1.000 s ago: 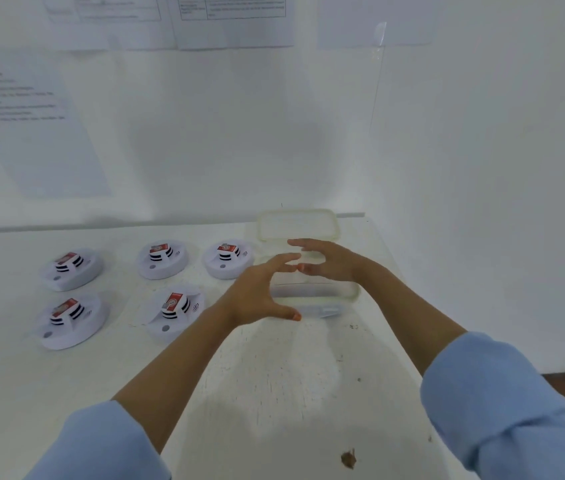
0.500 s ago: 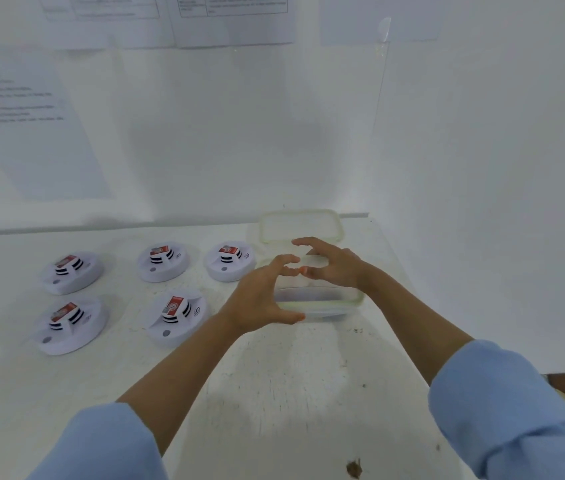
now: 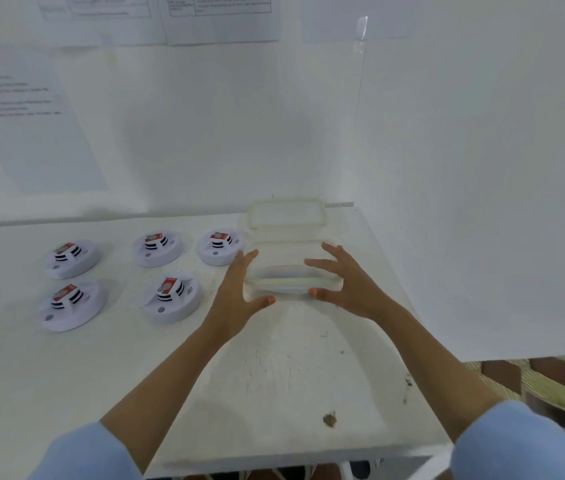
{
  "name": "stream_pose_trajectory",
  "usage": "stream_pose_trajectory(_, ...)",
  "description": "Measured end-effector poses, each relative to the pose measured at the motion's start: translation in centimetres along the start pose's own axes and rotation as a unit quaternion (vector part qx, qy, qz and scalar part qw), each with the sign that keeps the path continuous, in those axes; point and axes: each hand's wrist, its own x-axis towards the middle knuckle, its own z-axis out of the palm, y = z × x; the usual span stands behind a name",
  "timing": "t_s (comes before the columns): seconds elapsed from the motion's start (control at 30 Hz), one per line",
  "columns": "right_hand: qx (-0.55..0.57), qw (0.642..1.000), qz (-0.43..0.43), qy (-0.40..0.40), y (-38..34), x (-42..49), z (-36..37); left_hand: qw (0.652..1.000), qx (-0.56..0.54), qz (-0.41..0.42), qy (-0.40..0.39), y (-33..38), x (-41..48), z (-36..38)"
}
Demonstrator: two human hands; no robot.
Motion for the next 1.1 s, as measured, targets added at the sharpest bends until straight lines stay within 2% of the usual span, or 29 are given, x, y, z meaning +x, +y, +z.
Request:
stream_pose_trajectory(0.13,0.04,0.999,-0.009,0.018,0.0,-0.4,-0.5,0.997,0.068,0.033,-0.007,0.0,-0.4,-0.3)
stream_pose_trajectory(0.97,0.018,0.999,-0.005,-0.027,0.7,3.5,-2.1,0.998,0.042,0.042,0.012,-1.1,3.1,-0.7)
stream_pose_trajectory(1.1,-0.004,1.0,-0.01,0.001,0.1,3.0,-1.8,0.993,0.082,0.069,0.042,-1.0,2.8,-1.2)
